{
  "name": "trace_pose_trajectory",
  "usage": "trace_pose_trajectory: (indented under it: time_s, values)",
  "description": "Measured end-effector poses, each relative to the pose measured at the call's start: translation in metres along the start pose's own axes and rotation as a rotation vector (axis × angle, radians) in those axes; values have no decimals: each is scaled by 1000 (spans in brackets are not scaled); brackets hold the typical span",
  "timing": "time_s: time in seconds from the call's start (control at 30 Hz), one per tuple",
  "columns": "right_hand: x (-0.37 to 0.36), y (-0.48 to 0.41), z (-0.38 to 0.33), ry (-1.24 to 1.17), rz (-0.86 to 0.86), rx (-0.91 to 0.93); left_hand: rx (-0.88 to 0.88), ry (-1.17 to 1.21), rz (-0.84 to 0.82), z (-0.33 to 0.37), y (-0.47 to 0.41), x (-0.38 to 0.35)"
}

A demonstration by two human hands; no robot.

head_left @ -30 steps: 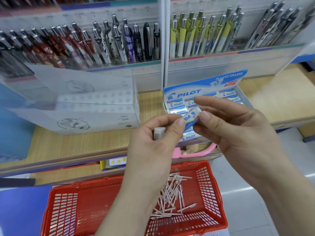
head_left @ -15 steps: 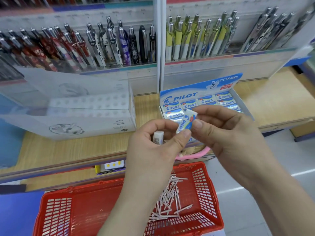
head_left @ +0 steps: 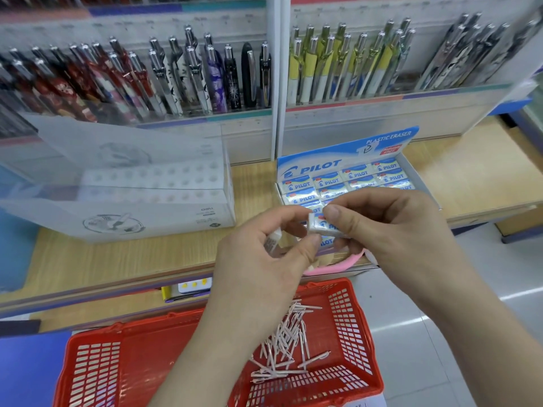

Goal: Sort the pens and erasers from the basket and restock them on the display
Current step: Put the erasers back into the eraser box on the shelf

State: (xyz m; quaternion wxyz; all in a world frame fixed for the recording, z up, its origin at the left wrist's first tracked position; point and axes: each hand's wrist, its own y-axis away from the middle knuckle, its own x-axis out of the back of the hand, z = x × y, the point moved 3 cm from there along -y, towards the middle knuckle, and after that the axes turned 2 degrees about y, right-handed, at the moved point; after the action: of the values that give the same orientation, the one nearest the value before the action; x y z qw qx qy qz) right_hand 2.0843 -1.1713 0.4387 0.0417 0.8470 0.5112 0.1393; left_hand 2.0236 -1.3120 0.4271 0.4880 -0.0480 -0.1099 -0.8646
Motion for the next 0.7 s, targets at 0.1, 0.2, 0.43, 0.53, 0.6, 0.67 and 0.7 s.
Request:
trace_pose_trajectory:
  time_s: [0.1,0.2,0.43,0.53,0.6,0.67,0.7]
  values:
    - [4,-2,1,70,-68,-17,1,-55,47,-9,-4,2]
    - [10,-7,6,322,-27,47,-31,-154,103,-19,-6,0]
    - [0,-18,12,697,13,183,-19,-228,161,-23,-10,-1]
    - [-1,-17,12,657,23,184,7,-232,168,-22,-12,-2]
    - [-1,-18,12,633,21,169,18,-230,179,-22,-13,-2]
    - [-1,-18,12,632,24,160,25,-227,189,-23,-14,-2]
    - [-1,-19,12,639,26,157,23,-225,187,-24,-14,-2]
